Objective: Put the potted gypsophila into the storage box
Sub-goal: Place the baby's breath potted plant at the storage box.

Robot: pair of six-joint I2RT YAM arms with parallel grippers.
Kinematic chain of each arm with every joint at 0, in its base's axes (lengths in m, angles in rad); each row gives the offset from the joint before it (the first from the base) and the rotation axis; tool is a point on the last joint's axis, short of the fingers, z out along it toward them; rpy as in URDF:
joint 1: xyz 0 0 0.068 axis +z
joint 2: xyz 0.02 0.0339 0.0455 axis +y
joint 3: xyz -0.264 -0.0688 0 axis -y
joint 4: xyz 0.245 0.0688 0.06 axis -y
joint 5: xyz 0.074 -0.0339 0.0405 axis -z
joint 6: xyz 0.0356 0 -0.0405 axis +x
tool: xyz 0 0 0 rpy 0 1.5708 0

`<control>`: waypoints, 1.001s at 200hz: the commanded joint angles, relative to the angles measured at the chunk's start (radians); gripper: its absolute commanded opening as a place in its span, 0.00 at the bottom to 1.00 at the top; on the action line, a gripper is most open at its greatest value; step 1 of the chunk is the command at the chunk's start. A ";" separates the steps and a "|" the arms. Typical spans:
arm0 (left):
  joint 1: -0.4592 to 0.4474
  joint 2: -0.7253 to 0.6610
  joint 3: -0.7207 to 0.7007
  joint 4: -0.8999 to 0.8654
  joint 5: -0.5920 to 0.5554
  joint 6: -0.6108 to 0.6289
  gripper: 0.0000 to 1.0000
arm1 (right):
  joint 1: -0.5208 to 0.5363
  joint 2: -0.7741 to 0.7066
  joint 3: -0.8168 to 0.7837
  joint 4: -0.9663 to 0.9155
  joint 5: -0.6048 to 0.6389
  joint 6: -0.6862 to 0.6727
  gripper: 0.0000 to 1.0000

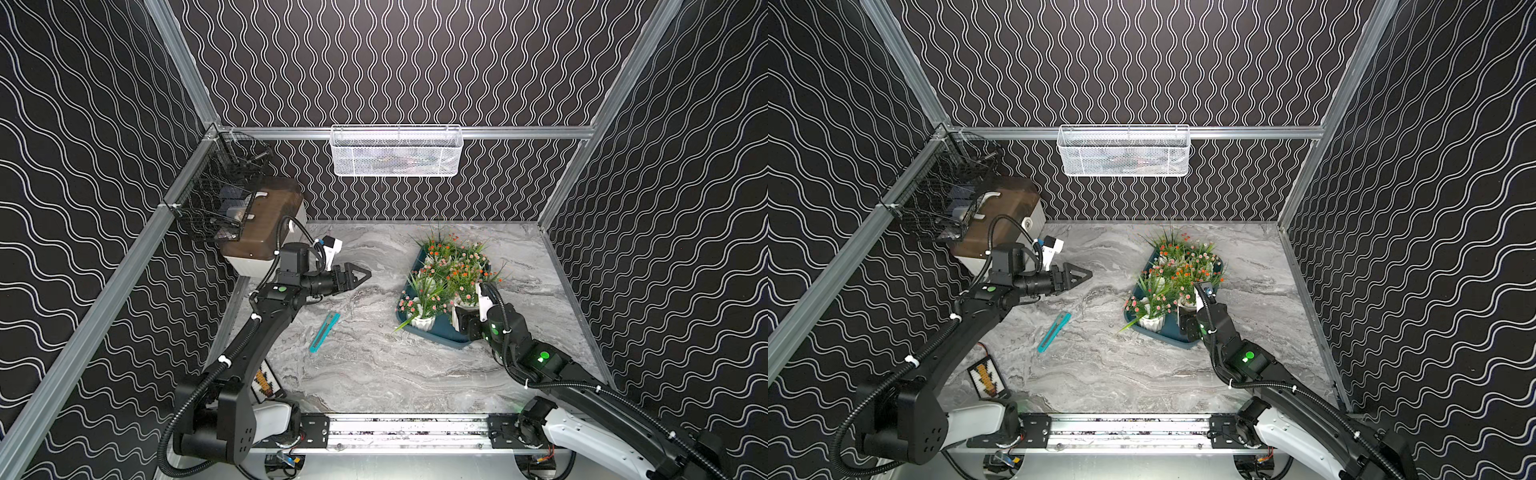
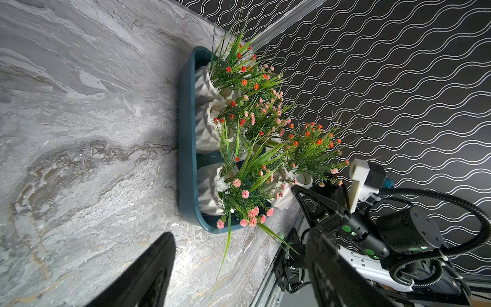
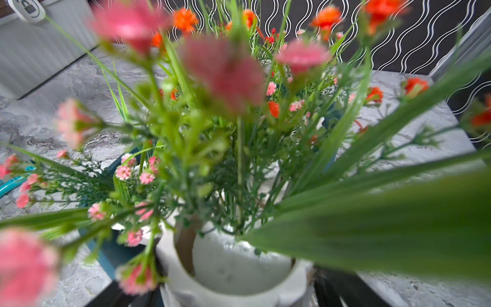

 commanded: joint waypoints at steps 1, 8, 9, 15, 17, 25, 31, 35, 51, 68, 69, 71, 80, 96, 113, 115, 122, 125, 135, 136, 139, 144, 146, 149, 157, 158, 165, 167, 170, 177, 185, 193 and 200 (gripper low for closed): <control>-0.002 0.000 0.004 0.020 0.004 0.012 0.80 | -0.011 0.010 -0.012 0.133 -0.039 0.014 0.83; -0.002 0.001 0.004 0.020 0.004 0.012 0.80 | -0.014 0.014 -0.019 0.147 -0.050 0.014 0.83; -0.002 0.001 0.004 0.020 0.004 0.012 0.81 | -0.014 0.015 -0.020 0.148 -0.051 0.015 0.83; -0.002 0.000 0.004 0.020 0.004 0.012 0.81 | -0.016 0.018 -0.026 0.160 -0.060 0.016 0.83; -0.002 0.000 0.004 0.020 0.004 0.012 0.80 | -0.016 0.019 -0.028 0.165 -0.063 0.016 0.83; -0.002 0.001 0.004 0.020 0.004 0.012 0.80 | -0.017 0.024 -0.037 0.181 -0.073 0.014 0.83; -0.001 -0.001 0.004 0.019 0.004 0.012 0.80 | -0.018 0.028 -0.044 0.194 -0.080 0.014 0.83; -0.002 -0.002 0.004 0.018 0.004 0.012 0.80 | -0.018 0.031 -0.049 0.202 -0.084 0.015 0.83; -0.002 -0.008 0.000 0.020 0.004 0.012 0.80 | -0.018 0.043 -0.064 0.236 -0.093 0.013 0.83; -0.002 -0.009 -0.005 0.028 0.004 0.006 0.80 | -0.018 0.061 -0.078 0.269 -0.091 0.009 0.83; -0.001 -0.009 -0.005 0.029 0.004 0.006 0.80 | -0.018 0.063 -0.079 0.271 -0.090 0.009 0.83; -0.002 -0.009 -0.005 0.030 0.004 0.005 0.81 | -0.018 0.065 -0.080 0.274 -0.090 0.008 0.83; -0.002 -0.006 -0.005 0.030 0.007 0.005 0.81 | -0.018 0.074 -0.085 0.293 -0.089 -0.001 0.83; -0.003 -0.004 -0.007 0.031 0.010 0.002 0.80 | -0.018 0.093 -0.096 0.334 -0.079 -0.025 0.83; -0.005 -0.011 -0.007 0.027 0.004 0.007 0.80 | -0.020 0.116 -0.110 0.387 -0.074 -0.045 0.83; -0.005 -0.012 -0.006 0.026 0.003 0.008 0.80 | -0.021 0.119 -0.109 0.392 -0.074 -0.047 0.83; -0.006 -0.014 -0.005 0.023 0.001 0.010 0.81 | -0.021 0.128 -0.109 0.408 -0.076 -0.054 0.83; -0.006 -0.016 -0.004 0.021 0.001 0.013 0.80 | -0.021 0.134 -0.110 0.415 -0.077 -0.057 0.83; -0.006 -0.016 -0.004 0.020 0.003 0.013 0.80 | -0.021 0.151 -0.111 0.439 -0.080 -0.067 0.83; -0.006 -0.016 -0.004 0.020 0.003 0.013 0.80 | -0.021 0.153 -0.111 0.441 -0.080 -0.068 0.83; -0.006 -0.016 -0.004 0.021 0.004 0.012 0.80 | -0.021 0.159 -0.112 0.448 -0.080 -0.070 0.83; -0.005 -0.016 -0.004 0.022 0.004 0.011 0.80 | -0.021 0.167 -0.113 0.457 -0.080 -0.072 0.83; -0.006 -0.016 -0.004 0.023 0.005 0.010 0.80 | -0.022 0.170 -0.114 0.461 -0.079 -0.073 0.83; -0.006 -0.016 -0.003 0.023 0.006 0.011 0.80 | -0.023 0.173 -0.116 0.468 -0.080 -0.074 0.83; -0.006 -0.016 -0.005 0.026 0.007 0.009 0.80 | -0.023 0.184 -0.128 0.495 -0.082 -0.075 0.83; -0.006 -0.016 -0.004 0.026 0.007 0.009 0.80 | -0.023 0.185 -0.130 0.499 -0.083 -0.075 0.83; -0.006 -0.016 -0.004 0.025 0.007 0.009 0.80 | -0.023 0.189 -0.144 0.524 -0.086 -0.072 0.83; -0.006 -0.016 -0.004 0.024 0.007 0.009 0.80 | -0.023 0.190 -0.149 0.532 -0.086 -0.071 0.82; -0.006 -0.016 -0.004 0.024 0.007 0.009 0.80 | -0.023 0.190 -0.155 0.541 -0.086 -0.069 0.82; -0.006 -0.014 -0.004 0.024 0.008 0.009 0.81 | -0.023 0.190 -0.169 0.563 -0.085 -0.064 0.82; -0.006 -0.014 -0.004 0.026 0.010 0.008 0.80 | -0.023 0.193 -0.188 0.589 -0.082 -0.063 0.82; -0.006 -0.013 -0.005 0.027 0.011 0.007 0.80 | -0.023 0.196 -0.205 0.609 -0.076 -0.060 0.82; -0.006 -0.013 -0.005 0.029 0.012 0.006 0.80 | -0.023 0.203 -0.213 0.618 -0.073 -0.056 0.82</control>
